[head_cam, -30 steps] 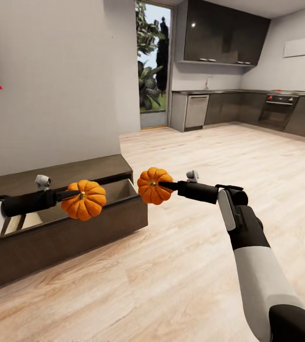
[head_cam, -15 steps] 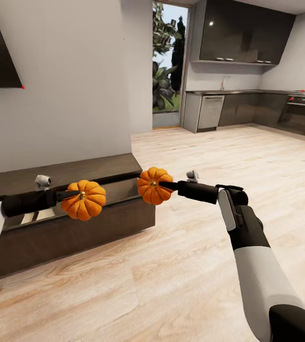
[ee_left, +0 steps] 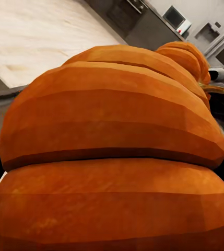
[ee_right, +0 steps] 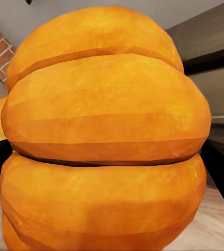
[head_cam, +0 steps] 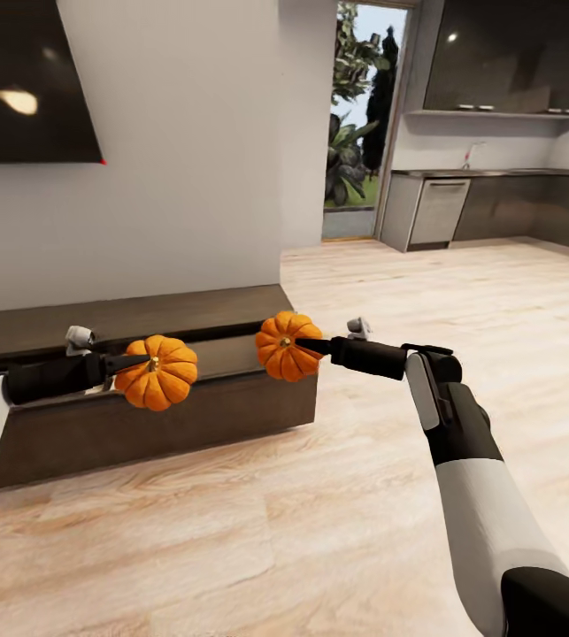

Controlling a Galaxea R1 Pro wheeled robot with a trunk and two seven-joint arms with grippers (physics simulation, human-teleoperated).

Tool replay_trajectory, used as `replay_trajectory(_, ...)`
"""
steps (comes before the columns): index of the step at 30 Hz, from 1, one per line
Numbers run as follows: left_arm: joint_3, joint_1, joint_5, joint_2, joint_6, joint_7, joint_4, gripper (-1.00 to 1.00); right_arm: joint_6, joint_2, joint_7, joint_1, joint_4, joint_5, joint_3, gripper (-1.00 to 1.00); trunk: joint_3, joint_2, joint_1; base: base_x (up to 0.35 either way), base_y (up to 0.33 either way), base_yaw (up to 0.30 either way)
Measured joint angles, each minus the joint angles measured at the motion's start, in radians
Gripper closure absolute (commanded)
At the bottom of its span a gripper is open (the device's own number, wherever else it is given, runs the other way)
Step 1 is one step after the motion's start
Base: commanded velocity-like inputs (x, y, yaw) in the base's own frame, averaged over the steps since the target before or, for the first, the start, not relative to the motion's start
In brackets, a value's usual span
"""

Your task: Place each of the two pumpkins and all three candles from the living room inside a cabinet in the living room (use any cabinet), then make sure every cabinet is closed, and position the cauldron so it is next to a table in the living room.

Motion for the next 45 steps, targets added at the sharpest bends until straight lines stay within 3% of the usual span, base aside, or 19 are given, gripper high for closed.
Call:
replay_trajectory(21,-0.001,0.001,-0.002,-0.002,-0.001,0.000,0.001,1.00,-0.003,0.005,-0.002,0.000,0.003,0.009,0.005,1.00,0.000,0.000,0.000,0.283,-0.020,0.284)
replay_trajectory(30,-0.004,0.001,-0.002,-0.015,-0.002,-0.001,-0.002,1.00,-0.004,0.005,0.000,0.000,0.005,0.006,0.004,1.00,0.000,0.000,0.000,0.335,0.000,0.238)
replay_trajectory(38,-0.005,0.001,-0.002,-0.018,-0.002,-0.001,-0.006,1.00,-0.006,0.005,0.001,0.000,0.007,0.006,0.003,1.00,0.000,0.000,0.000,0.273,0.000,0.016)
replay_trajectory(45,-0.006,0.001,0.002,-0.018,0.001,-0.002,-0.012,1.00,-0.002,0.005,0.001,0.000,0.008,-0.005,0.003,1.00,0.001,0.000,0.000,0.075,0.000,-0.254)
